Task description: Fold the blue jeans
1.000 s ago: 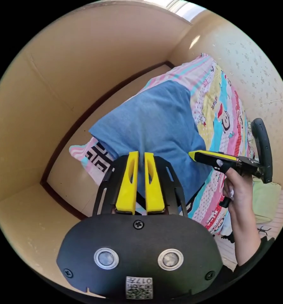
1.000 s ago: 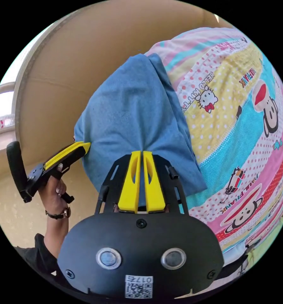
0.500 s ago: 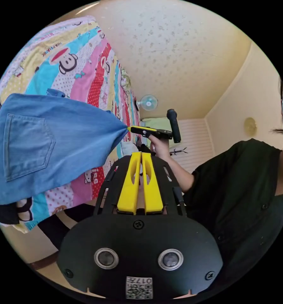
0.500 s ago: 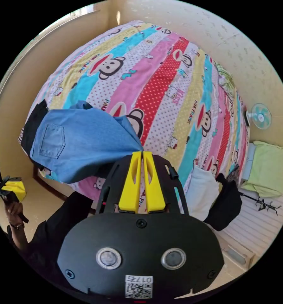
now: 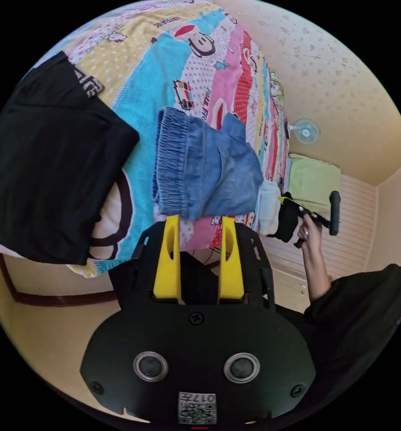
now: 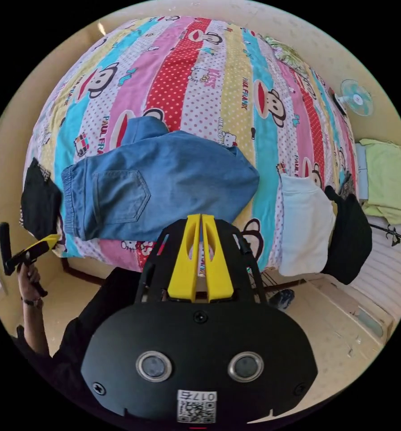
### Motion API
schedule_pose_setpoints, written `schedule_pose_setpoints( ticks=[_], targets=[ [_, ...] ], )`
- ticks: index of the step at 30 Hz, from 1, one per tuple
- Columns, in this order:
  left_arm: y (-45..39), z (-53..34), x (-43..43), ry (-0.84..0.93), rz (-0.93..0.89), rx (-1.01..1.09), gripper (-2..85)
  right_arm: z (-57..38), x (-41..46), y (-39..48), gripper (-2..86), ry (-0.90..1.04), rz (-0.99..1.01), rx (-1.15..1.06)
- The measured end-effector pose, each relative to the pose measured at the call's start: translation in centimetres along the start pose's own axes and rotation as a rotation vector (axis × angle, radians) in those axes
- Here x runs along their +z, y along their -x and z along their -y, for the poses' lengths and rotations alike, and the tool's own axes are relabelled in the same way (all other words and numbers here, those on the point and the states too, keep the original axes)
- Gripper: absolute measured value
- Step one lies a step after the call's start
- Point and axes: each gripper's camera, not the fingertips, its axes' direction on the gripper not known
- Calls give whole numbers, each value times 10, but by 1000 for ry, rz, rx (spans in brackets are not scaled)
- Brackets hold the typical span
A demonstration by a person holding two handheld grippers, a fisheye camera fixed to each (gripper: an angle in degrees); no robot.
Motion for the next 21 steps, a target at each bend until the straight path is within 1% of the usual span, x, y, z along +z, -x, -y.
schedule_pose_setpoints(
  ticks=[1, 2, 3, 4, 5, 6, 7, 8, 10, 12, 14, 16, 17, 19, 21],
  targets=[
    [12, 6, 12, 27, 27, -105, 129, 0, 9, 7, 16, 52, 125, -26],
    [18, 7, 18, 32, 7, -150, 127, 2, 21, 15, 17, 114, 255, -57],
    [29, 6, 26, 13, -85, -221, 124, 2, 27, 20, 18, 142, 319, -74],
    [38, 2, 33, -14, -203, -273, 112, 1, 37, 30, 23, 192, 444, -111],
    [41, 1, 36, -29, -256, -291, 106, 0, 46, 40, 31, 226, 561, -126],
    [45, -2, 37, -73, -320, -325, 101, -1, 50, 47, 37, 237, 619, -140],
    [43, -4, 31, -127, -342, -323, 84, -5, 58, 62, 49, 274, 710, -184],
    [40, -5, 25, -162, -344, -306, 70, -8, 62, 78, 63, 318, 757, -235],
    [28, -9, -4, -318, -417, -201, 50, -12, 59, 91, 76, 311, 796, -271],
    [25, 0, -15, -331, -496, -164, 47, -14, 42, 95, 83, 217, 793, -290],
    [22, 15, -20, -306, -520, -130, 36, -10, 15, 103, 105, 73, 641, -352],
    [22, 33, -24, -314, -528, -103, 0, -4, 3, 117, 125, -6, 505, -424],
    [22, 38, -25, -317, -541, -98, -2, 1, 1, 129, 135, -29, 451, -482],
    [24, 56, -25, -303, -575, -72, -8, 8, 4, 146, 145, -48, 407, -537],
    [27, 62, -25, -299, -550, -72, -9, 14, 13, 165, 154, -63, 366, -607]
  ],
)
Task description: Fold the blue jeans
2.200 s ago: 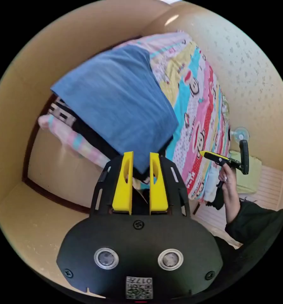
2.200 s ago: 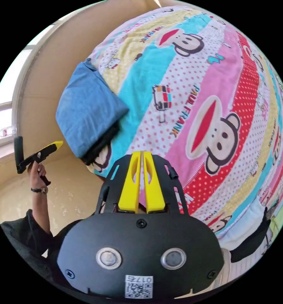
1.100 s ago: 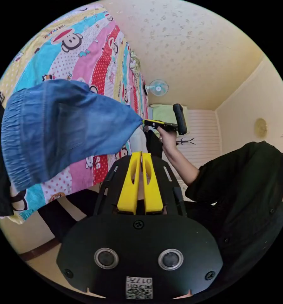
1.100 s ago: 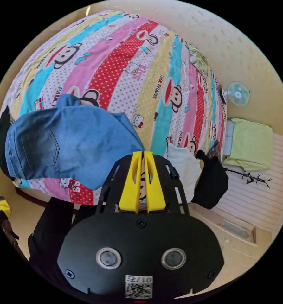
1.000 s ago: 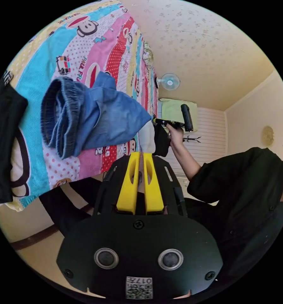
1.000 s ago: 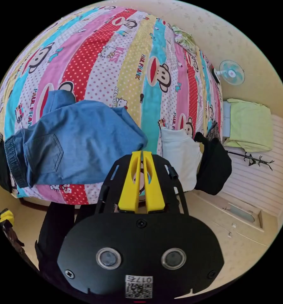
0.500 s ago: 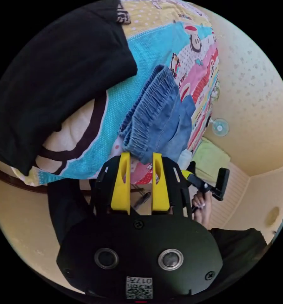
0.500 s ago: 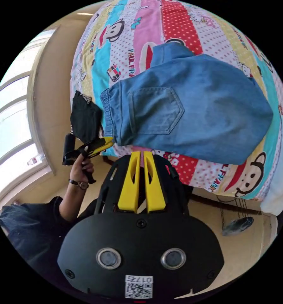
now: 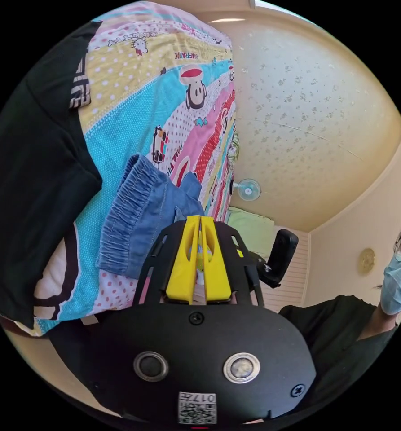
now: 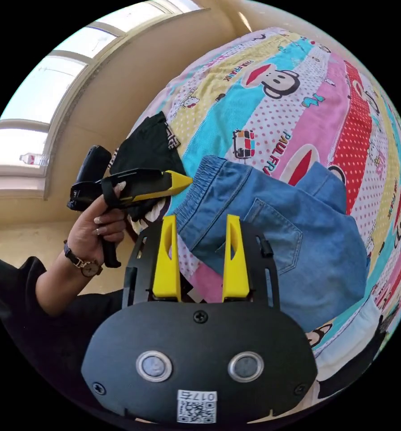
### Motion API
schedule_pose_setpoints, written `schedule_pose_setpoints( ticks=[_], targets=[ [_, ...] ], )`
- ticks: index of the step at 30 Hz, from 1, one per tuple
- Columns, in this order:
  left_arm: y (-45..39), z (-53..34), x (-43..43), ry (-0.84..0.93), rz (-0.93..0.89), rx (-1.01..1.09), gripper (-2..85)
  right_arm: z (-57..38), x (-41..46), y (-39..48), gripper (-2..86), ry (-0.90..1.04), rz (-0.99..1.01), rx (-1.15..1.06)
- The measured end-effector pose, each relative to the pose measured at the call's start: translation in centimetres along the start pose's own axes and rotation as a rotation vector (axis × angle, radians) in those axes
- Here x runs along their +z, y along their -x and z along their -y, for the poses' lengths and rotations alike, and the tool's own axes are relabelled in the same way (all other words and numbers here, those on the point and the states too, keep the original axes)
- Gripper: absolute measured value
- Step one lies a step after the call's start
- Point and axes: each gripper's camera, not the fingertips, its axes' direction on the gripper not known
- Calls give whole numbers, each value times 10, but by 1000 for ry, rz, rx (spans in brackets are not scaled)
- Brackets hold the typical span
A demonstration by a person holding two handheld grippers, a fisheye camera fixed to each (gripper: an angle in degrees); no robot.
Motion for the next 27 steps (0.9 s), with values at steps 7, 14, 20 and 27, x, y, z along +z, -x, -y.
schedule_pose_setpoints(
  ticks=[7, 14, 20, 27],
  targets=[
    [36, -32, -38, -30, 162, -25, -9, 16, 52, 53, 191, 181, 57, -206],
    [82, -76, -41, -33, 249, -143, 30, 7, 95, 118, 142, 306, -350, -359],
    [102, -84, -9, -53, 229, -142, 138, 20, 21, 107, 60, 227, 29, -121],
    [123, -76, 61, -182, 208, -169, 138, 4, -63, 70, 39, -12, 102, 160]
  ],
)
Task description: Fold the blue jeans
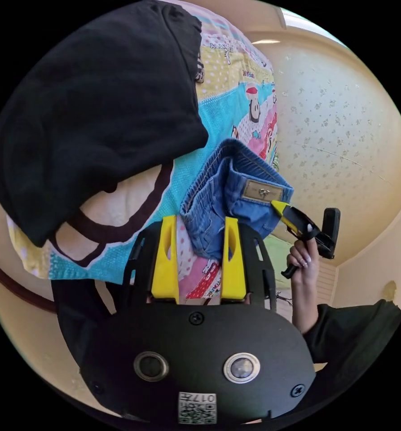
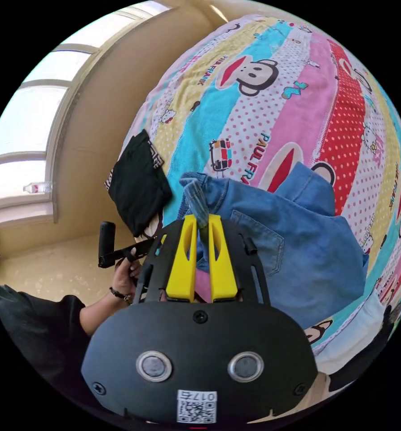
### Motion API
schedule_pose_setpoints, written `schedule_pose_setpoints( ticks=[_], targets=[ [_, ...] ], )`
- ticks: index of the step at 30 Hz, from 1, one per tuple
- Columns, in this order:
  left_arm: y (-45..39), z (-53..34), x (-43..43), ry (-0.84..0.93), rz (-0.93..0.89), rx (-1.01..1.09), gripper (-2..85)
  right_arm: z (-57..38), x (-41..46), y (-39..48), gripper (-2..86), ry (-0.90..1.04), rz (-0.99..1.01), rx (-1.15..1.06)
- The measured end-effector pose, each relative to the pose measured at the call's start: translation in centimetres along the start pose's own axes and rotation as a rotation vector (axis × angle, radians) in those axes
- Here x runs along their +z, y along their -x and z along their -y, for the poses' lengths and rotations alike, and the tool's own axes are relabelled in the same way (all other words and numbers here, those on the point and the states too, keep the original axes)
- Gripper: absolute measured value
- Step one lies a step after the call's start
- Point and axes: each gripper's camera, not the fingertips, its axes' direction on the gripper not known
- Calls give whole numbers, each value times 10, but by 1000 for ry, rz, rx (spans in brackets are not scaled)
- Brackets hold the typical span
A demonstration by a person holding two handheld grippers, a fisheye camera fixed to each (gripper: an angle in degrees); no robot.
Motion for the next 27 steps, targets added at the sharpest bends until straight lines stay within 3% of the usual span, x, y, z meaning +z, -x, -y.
schedule_pose_setpoints(
  ticks=[3, 9, 13, 18, 20, 25, 27],
  targets=[
    [4, -20, 24, -120, 105, -49, 111, -13, -27, -3, 35, -91, 5, 89],
    [11, -57, 52, -265, 166, -142, 107, -39, -42, 25, 32, -98, 65, 110],
    [21, -85, 69, -388, 129, -408, 117, -65, -54, 54, 31, -124, 130, 132],
    [24, -111, 84, -399, 230, -536, 98, -98, -70, 80, 29, -137, 287, 200],
    [28, -126, 82, -365, 166, -570, 41, -117, -86, 96, 30, -148, 411, 197],
    [1, -177, 72, -235, -530, -274, 23, -171, -163, 128, 30, -276, 675, 113],
    [-38, -199, 41, -244, -572, -123, 21, -198, -211, 138, 29, -375, 760, 73]
  ],
)
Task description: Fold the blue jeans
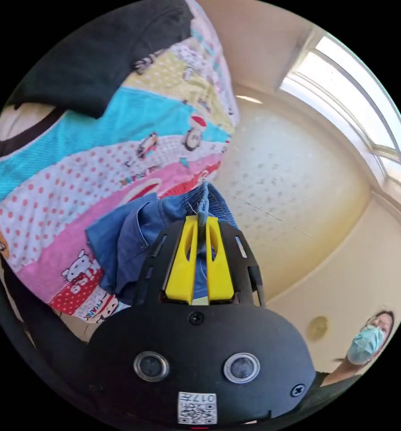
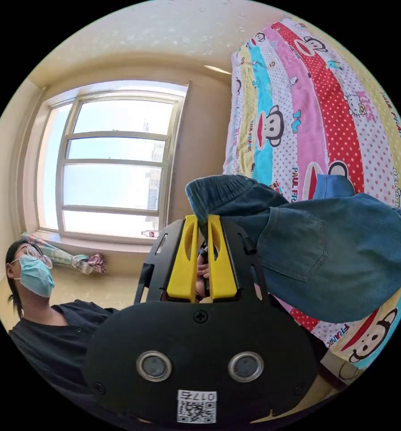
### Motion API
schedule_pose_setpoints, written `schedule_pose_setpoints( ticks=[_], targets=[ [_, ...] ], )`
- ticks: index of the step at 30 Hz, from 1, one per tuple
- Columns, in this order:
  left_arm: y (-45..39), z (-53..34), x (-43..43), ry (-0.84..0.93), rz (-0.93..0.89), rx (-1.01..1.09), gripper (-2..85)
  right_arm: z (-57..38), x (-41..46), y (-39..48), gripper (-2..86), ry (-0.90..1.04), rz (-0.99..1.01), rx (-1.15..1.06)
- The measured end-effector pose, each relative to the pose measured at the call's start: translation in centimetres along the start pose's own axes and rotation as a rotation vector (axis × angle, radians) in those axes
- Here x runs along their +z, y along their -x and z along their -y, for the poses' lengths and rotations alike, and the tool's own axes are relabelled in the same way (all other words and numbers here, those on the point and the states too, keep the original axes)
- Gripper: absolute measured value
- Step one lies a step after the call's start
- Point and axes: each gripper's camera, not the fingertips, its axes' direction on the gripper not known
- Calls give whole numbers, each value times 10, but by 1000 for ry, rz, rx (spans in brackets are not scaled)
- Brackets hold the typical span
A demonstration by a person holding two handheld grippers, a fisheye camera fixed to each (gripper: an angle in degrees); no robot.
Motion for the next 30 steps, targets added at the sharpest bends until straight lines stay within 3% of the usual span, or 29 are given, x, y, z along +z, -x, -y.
schedule_pose_setpoints(
  ticks=[5, 10, 16, 22, 25, 30],
  targets=[
    [-186, -71, -25, 66, -12, 522, 17, -55, -121, 181, 27, -279, 83, -349],
    [-380, -204, -59, 93, -291, 1015, 18, -139, -185, 375, 26, -485, 16, -727],
    [-499, -369, -144, -53, -410, 1456, 18, -259, -219, 562, 25, -773, -160, -1029],
    [-549, -458, -182, -131, -512, 1559, 17, -318, -209, 674, 25, -930, -274, -1176],
    [-561, -471, -173, -89, -558, 1570, 15, -316, -210, 708, 25, -962, -310, -1163],
    [-549, -463, -116, -74, -446, 1525, 16, -266, -214, 729, 25, -923, -413, -1051]
  ],
)
